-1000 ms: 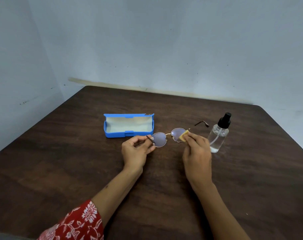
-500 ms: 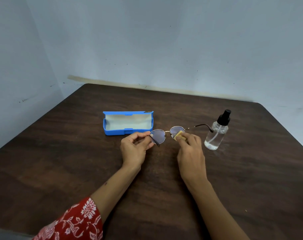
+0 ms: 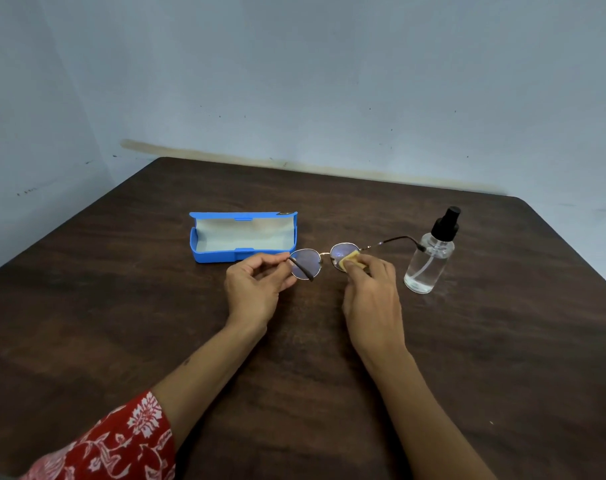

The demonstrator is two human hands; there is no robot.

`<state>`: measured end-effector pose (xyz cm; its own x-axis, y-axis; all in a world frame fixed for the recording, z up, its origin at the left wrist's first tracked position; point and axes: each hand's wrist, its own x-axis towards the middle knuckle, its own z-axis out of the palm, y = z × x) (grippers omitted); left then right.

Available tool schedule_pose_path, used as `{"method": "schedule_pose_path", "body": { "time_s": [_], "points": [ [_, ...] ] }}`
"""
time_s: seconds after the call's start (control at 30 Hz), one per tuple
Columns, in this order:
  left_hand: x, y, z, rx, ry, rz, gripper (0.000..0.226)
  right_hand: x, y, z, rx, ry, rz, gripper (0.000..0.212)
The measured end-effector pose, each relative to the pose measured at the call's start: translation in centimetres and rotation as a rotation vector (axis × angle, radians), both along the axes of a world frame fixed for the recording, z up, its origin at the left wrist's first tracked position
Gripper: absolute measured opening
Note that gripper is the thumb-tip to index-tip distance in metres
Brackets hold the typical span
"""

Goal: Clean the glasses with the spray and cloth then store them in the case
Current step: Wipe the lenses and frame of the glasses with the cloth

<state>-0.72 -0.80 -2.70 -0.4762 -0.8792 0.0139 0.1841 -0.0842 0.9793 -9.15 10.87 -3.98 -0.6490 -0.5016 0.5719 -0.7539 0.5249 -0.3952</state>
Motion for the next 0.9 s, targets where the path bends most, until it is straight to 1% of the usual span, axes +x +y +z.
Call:
{"method": "schedule_pose_path", "body": {
  "time_s": [0.1, 0.17, 0.27, 0.33, 0.5, 0.7, 0.83, 0.9],
  "points": [
    [-0.1, -0.1, 0.0, 0.005, 0.027, 0.006, 0.009, -0.4, 0.2, 0.1, -0.029, -0.046, -0.029, 0.042],
    [-0.1, -0.2, -0.1, 0.002, 0.039, 0.011, 0.010, -0.5, 0.3, 0.2, -0.014, -0.055, -0.049, 0.042],
    [-0.1, -0.3, -0.2, -0.004, 0.035, 0.014, 0.012, -0.1, 0.2, 0.3, -0.009, -0.059, -0.008, 0.042],
    [-0.1, -0.2, -0.1, 0.000, 0.035, 0.013, 0.010, -0.1, 0.2, 0.2, -0.007, -0.069, 0.006, 0.039],
    [0.0, 0.0, 0.0, -0.010, 0.025, 0.001, 0.005, -0.8, 0.4, 0.3, -0.068, -0.091, -0.106, 0.028],
    [0.1, 0.1, 0.1, -0.036, 0.005, 0.007, 0.007, 0.2, -0.3, 0.2, -0.026, -0.067, -0.011, 0.027],
    [0.3, 0.2, 0.2, -0.036, 0.011, -0.010, 0.008, -0.4, 0.3, 0.4, -0.017, -0.125, -0.134, 0.028],
    [0.3, 0.3, 0.3, -0.043, 0.003, -0.016, 0.009, -0.2, 0.3, 0.4, -0.006, -0.125, -0.136, 0.029]
  ]
}}
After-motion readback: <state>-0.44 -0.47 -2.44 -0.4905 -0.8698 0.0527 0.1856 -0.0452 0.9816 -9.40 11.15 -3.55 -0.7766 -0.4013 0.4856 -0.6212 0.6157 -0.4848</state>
